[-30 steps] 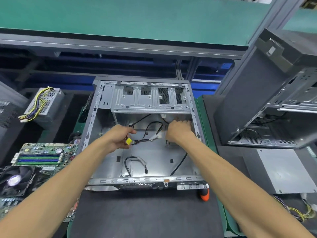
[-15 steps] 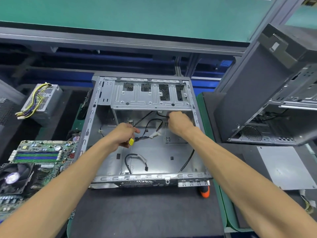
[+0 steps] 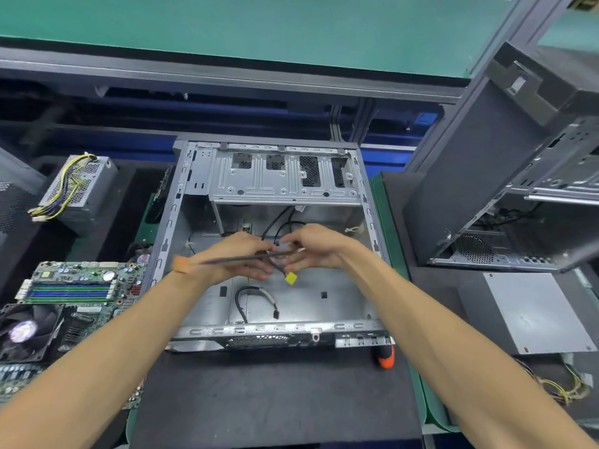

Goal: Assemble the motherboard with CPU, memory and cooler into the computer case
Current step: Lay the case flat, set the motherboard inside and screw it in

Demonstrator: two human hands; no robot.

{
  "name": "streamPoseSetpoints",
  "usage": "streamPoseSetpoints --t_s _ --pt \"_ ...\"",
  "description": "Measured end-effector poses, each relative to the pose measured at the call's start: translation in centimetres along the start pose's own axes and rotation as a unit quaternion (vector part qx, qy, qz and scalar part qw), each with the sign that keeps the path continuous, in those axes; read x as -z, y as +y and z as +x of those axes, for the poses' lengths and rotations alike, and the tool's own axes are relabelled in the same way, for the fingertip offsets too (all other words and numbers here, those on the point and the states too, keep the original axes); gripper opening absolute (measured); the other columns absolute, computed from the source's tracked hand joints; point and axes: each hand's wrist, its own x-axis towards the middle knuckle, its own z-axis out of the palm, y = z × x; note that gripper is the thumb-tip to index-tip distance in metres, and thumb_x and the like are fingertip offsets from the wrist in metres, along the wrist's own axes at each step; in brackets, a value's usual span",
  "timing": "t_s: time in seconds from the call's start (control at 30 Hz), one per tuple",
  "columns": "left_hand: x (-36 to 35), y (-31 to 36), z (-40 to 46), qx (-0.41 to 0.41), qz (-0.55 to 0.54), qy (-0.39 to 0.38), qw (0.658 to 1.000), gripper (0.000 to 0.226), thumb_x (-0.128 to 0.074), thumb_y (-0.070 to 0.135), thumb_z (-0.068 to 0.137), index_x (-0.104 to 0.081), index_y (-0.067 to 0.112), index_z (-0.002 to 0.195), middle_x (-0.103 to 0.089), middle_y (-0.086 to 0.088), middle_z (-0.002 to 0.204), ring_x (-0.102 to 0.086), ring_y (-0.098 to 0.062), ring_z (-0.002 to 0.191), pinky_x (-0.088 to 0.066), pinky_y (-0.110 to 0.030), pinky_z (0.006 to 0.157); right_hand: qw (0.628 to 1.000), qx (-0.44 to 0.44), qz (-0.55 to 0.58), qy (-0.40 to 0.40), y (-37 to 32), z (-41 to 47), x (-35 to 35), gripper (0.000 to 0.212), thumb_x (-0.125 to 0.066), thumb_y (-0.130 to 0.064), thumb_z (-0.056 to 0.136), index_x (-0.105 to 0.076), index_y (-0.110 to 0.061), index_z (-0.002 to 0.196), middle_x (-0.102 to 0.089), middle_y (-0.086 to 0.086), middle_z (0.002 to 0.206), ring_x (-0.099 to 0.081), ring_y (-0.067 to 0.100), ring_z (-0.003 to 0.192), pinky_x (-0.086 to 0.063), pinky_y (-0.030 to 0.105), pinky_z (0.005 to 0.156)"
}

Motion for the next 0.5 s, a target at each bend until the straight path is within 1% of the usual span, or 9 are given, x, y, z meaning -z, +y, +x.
streamPoseSetpoints --t_s 0.07,0.13,0.17,0.23,0.3,0.33,0.37,0.43,0.5 --pt "-0.1 -0.1 -0.3 -0.006 0.002 -0.04 0.999 0.029 -0.059 0.025 0.099 -0.067 -0.003 0.105 -0.071 -0.017 0.085 -0.071 -0.024 0.073 -0.062 -0.033 0.069 0.999 0.005 -0.032 0.016 0.6 -0.3 -1.3 0.02 -0.048 -0.014 0.103 -0.062 -0.001 0.099 -0.064 0.011 0.078 -0.064 0.017 0.059 -0.058 0.028 0.057" --pt "-0.5 -0.3 -0.6 -0.017 0.021 -0.038 0.999 0.026 -0.057 0.024 0.101 -0.066 0.0 0.103 -0.067 -0.016 0.083 -0.068 -0.024 0.071 -0.061 -0.035 0.069 0.991 0.024 -0.114 0.066 0.9 -0.5 -2.2 0.031 -0.042 -0.024 0.104 -0.063 -0.006 0.088 -0.066 0.009 0.079 -0.061 0.018 0.063 -0.054 0.029 0.062" --pt "-0.7 -0.3 -0.7 -0.025 0.026 -0.028 0.999 0.024 -0.055 0.023 0.102 -0.064 0.001 0.103 -0.063 -0.014 0.081 -0.065 -0.024 0.067 -0.06 -0.034 0.066 0.979 0.036 -0.174 0.096 1.0 -0.8 -2.4 0.037 -0.039 -0.028 0.104 -0.063 -0.006 0.087 -0.069 0.012 0.084 -0.063 0.022 0.068 -0.054 0.033 0.066" --pt "-0.9 -0.3 -0.9 -0.047 0.035 -0.007 0.998 0.023 -0.051 0.021 0.103 -0.061 0.001 0.107 -0.056 -0.011 0.075 -0.058 -0.02 0.057 -0.056 -0.034 0.061 0.921 0.074 -0.342 0.169 1.4 -1.4 -2.6 0.042 -0.033 -0.031 0.107 -0.061 -0.003 0.091 -0.072 0.022 0.097 -0.068 0.035 0.084 -0.055 0.041 0.078" --pt "-1.1 -0.2 -1.2 -0.07 0.053 0.005 0.996 0.024 -0.046 0.019 0.105 -0.059 0.004 0.119 -0.051 -0.007 0.068 -0.053 -0.016 0.05 -0.052 -0.029 0.055 0.872 0.121 -0.412 0.232 1.9 -1.9 -2.6 0.032 -0.035 -0.025 0.107 -0.056 -0.002 0.115 -0.068 0.024 0.106 -0.066 0.04 0.095 -0.054 0.043 0.081" --pt "-1.4 -0.1 -1.3 -0.076 0.061 0.007 0.995 0.025 -0.044 0.018 0.106 -0.058 0.006 0.122 -0.049 -0.005 0.066 -0.051 -0.015 0.048 -0.051 -0.027 0.053 0.876 0.147 -0.394 0.237 2.2 -2.2 -2.4 0.033 -0.038 -0.017 0.105 -0.045 -0.004 0.134 -0.067 0.021 0.105 -0.066 0.04 0.092 -0.056 0.046 0.079" --pt "-1.7 -0.1 -1.5 -0.076 0.065 0.005 0.995 0.025 -0.042 0.018 0.106 -0.058 0.005 0.122 -0.047 -0.004 0.066 -0.049 -0.013 0.047 -0.049 -0.026 0.051 0.889 0.168 -0.366 0.218 2.4 -2.4 -2.1 0.048 -0.04 -0.008 0.101 -0.031 -0.011 0.148 -0.067 0.017 0.1 -0.067 0.037 0.088 -0.058 0.048 0.076" --pt "-2.5 0.0 -1.8 -0.072 0.081 -0.007 0.994 0.026 -0.041 0.017 0.106 -0.058 0.002 0.118 -0.046 -0.005 0.07 -0.046 -0.012 0.048 -0.047 -0.024 0.05 0.903 0.191 -0.358 0.145 2.7 -3.1 -1.9 0.073 -0.042 0.004 0.093 -0.021 -0.027 0.156 -0.064 0.004 0.097 -0.067 0.03 0.091 -0.057 0.035 0.069" --pt "-3.4 0.2 -2.3 -0.077 0.12 -0.018 0.99 0.023 -0.04 0.015 0.106 -0.057 0.001 0.114 -0.049 -0.009 0.078 -0.046 -0.012 0.051 -0.046 -0.024 0.05 0.887 0.204 -0.402 0.1 2.9 -3.6 -2.0 0.079 -0.042 0.005 0.09 -0.023 -0.033 0.157 -0.058 0.001 0.103 -0.062 0.024 0.097 -0.045 0.014 0.061"
